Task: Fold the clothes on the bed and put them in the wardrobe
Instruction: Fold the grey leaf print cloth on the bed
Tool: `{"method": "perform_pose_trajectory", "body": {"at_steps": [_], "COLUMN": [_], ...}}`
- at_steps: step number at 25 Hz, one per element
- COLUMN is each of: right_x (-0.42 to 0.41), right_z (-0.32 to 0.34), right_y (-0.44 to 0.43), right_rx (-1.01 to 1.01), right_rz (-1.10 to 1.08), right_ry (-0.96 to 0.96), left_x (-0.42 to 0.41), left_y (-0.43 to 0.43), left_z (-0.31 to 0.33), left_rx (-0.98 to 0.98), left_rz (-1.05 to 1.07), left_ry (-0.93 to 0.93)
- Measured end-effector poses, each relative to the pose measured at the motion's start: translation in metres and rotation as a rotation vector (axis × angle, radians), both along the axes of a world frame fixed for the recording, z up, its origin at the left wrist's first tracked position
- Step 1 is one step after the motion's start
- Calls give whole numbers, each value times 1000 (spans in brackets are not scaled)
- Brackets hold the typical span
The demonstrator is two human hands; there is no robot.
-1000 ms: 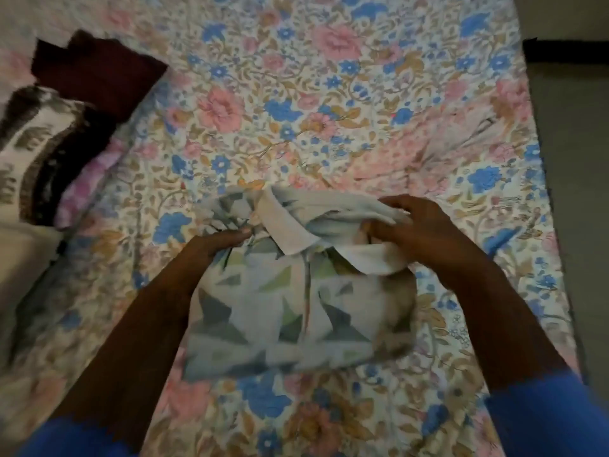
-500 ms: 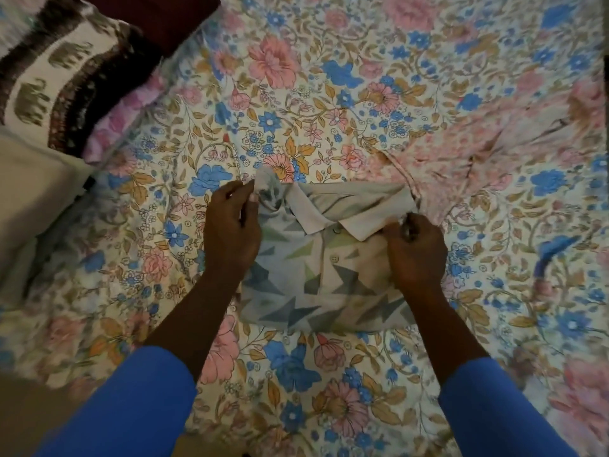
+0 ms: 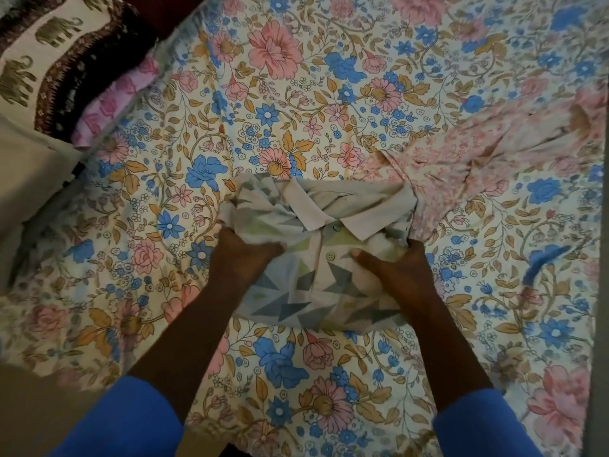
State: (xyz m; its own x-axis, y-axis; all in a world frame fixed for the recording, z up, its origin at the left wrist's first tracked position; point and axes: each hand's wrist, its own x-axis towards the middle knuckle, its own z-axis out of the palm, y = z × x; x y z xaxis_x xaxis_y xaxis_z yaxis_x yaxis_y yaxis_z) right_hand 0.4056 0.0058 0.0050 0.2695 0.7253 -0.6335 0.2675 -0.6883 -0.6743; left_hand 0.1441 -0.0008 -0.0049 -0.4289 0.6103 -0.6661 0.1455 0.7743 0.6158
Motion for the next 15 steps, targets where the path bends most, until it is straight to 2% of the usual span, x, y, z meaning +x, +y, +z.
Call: {"method": "perform_pose_trajectory", "body": {"at_steps": [3, 8, 10, 13, 15], "right_x": [11, 5, -18, -76, -133], "right_z": [14, 40, 60, 96, 109], "right_y": [3, -13, -13, -2, 13], "right_rx": [-104, -235, -228, -207, -129], "right_rz": [-81, 83, 185, 254, 301], "right_ry": [277, 362, 362, 544, 620], "left_x": [0, -15, -34, -79, -131], "left_y": [-9, -29, -40, -54, -60], "left_z": [-7, 14, 27, 57, 78], "left_rx": [92, 86, 126, 263, 382], "left_rz": [154, 292, 340, 447, 478], "left_ry": [-308, -670, -713, -752, -712]}}
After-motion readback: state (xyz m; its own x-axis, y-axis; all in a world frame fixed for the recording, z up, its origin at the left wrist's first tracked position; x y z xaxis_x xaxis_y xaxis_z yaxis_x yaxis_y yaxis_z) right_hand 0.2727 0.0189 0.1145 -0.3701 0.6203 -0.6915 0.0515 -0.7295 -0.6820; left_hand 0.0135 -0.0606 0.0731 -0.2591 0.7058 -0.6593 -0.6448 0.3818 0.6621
